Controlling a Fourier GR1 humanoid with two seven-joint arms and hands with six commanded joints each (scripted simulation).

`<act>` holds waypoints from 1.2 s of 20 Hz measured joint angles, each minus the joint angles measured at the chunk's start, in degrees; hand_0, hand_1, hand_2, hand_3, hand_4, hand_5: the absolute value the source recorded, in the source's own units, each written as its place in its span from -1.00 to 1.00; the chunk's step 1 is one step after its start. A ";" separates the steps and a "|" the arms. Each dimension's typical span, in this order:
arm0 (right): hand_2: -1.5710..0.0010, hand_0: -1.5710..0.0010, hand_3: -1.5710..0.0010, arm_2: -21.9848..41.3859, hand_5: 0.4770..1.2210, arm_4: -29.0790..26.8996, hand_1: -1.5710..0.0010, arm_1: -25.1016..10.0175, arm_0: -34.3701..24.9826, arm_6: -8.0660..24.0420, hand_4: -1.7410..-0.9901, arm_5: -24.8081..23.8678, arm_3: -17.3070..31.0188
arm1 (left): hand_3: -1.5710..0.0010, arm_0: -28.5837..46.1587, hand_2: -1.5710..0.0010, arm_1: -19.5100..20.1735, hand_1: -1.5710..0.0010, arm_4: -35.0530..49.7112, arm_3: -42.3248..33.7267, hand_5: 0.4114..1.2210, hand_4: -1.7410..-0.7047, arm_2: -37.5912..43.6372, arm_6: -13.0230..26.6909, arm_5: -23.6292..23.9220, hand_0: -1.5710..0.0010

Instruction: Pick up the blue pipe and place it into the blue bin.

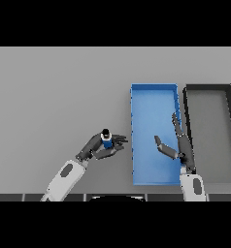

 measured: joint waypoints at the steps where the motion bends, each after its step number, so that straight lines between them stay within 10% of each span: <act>1: 1.00 1.00 1.00 -0.26 -0.56 0.67 1.00 -0.43 -0.80 0.47 0.41 -0.44 0.73 | -0.97 -0.33 -0.97 0.22 -0.96 0.01 -0.45 0.97 -0.47 0.40 -0.12 -0.35 -0.96; 11: 1.00 1.00 1.00 -0.28 -0.55 1.51 1.00 -1.13 -0.27 -1.80 0.59 -0.48 0.92 | -1.00 -3.50 -1.00 -0.72 -1.00 0.46 -7.92 1.00 -0.47 0.02 7.17 -4.29 -1.00; 20: 0.95 1.00 1.00 13.46 -0.54 21.60 1.00 20.59 35.10 -8.80 0.45 -24.26 -16.75 | -1.00 -2.60 -1.00 -1.91 -1.00 -1.51 -7.52 1.00 -0.47 0.74 6.94 -5.46 -1.00; 22: 0.89 1.00 1.00 15.72 -0.60 14.91 0.97 19.97 36.25 -13.95 0.44 -19.55 -19.98 | -1.00 -1.94 -1.00 -1.92 -1.00 -1.82 -8.00 1.00 -0.47 0.52 6.92 -6.36 -1.00; 24: 0.85 1.00 1.00 17.36 -0.65 11.36 0.96 17.46 36.08 -7.60 0.40 -12.56 -22.36 | -1.00 -1.92 -1.00 -2.39 -1.00 -1.58 -8.35 1.00 -0.47 0.93 6.56 -6.95 -1.00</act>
